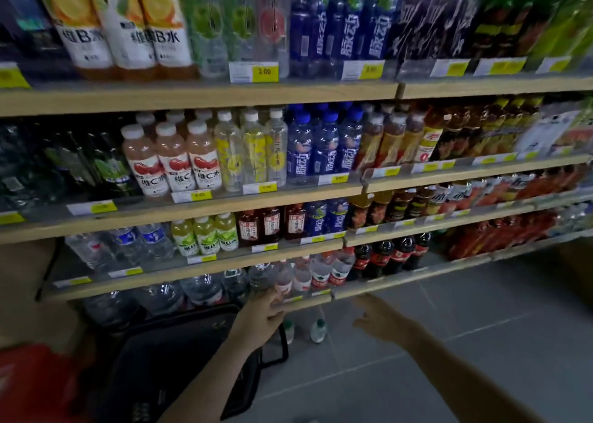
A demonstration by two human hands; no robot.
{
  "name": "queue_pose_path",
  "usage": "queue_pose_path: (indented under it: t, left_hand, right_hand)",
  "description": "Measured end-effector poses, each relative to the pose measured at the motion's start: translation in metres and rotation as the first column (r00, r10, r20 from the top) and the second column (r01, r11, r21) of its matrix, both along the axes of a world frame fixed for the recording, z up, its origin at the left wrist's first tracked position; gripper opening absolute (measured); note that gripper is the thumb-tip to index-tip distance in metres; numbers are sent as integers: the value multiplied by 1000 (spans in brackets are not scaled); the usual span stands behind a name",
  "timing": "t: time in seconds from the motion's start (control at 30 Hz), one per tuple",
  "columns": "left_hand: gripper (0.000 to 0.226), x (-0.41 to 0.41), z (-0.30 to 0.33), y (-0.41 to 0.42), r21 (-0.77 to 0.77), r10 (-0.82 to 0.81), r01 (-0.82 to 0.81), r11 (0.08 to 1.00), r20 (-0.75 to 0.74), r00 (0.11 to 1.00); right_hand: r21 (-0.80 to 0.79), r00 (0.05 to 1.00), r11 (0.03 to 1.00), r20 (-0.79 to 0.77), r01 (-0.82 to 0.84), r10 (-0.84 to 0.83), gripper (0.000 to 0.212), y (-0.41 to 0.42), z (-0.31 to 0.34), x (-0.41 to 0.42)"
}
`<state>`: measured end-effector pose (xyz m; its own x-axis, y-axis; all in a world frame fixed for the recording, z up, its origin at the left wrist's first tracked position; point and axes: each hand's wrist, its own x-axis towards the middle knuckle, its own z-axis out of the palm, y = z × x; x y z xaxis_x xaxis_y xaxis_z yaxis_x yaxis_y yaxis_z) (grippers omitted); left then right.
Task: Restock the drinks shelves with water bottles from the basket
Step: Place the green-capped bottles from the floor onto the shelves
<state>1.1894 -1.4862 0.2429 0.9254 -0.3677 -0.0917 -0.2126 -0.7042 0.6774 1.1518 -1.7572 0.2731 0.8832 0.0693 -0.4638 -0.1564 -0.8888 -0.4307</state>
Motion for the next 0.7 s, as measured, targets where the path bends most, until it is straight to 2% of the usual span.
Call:
queue_pose_path:
  t: [0.17,0.3,0.47,0.57,0.7]
  left_hand:
    - [19,28,-21,-44,3,99,-99,995,-113,989]
    - [28,37,-30,-64,-23,201,-209,978,-184,962]
    - [30,36,-47,-89,2,413,-421,907,-205,888]
    - [30,31,-72,-118,6,522,-532,847,-200,829]
    - [32,32,-126,-155,14,606,-617,787,-211,767]
  right_hand:
    - [77,995,996,-80,-52,58,61,-44,-17,46]
    - [53,983,991,-132,-122,128,59,-80,-31,74]
    - [36,934,967,-253,-253,254,55,-112,-51,115]
    - [28,873,907,-260,-421,413,55,-125,-75,145]
    - [81,840,876,-253,-475,480,57,-133,-132,177]
